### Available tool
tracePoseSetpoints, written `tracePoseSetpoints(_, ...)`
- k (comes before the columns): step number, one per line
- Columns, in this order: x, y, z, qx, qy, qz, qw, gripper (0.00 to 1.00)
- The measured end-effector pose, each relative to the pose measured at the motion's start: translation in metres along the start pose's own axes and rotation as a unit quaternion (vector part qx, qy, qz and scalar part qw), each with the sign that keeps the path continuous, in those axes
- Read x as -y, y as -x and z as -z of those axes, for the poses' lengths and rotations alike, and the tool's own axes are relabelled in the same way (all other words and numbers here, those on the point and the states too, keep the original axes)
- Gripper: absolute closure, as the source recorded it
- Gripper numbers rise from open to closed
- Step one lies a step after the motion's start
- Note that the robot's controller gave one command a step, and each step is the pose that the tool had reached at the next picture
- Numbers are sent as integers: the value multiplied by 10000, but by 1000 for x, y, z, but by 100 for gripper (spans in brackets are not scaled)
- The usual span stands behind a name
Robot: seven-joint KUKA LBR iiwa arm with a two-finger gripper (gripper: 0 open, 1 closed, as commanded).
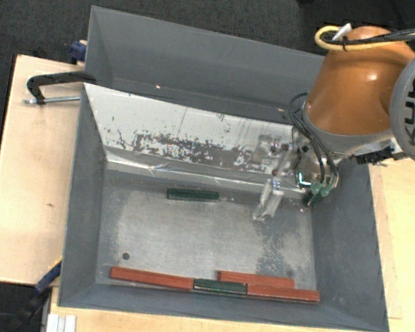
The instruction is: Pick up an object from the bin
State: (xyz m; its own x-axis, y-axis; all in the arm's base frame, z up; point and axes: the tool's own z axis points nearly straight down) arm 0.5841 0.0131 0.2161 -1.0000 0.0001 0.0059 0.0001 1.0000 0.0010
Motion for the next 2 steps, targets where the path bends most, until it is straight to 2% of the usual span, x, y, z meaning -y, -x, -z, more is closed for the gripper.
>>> tracePoseSetpoints(1, -35, 0, -138, -7, 5, -624, 9980, 0)
tracePoseSetpoints(2, -79, 18, -146, 61, 18, -632, 9980, 0)
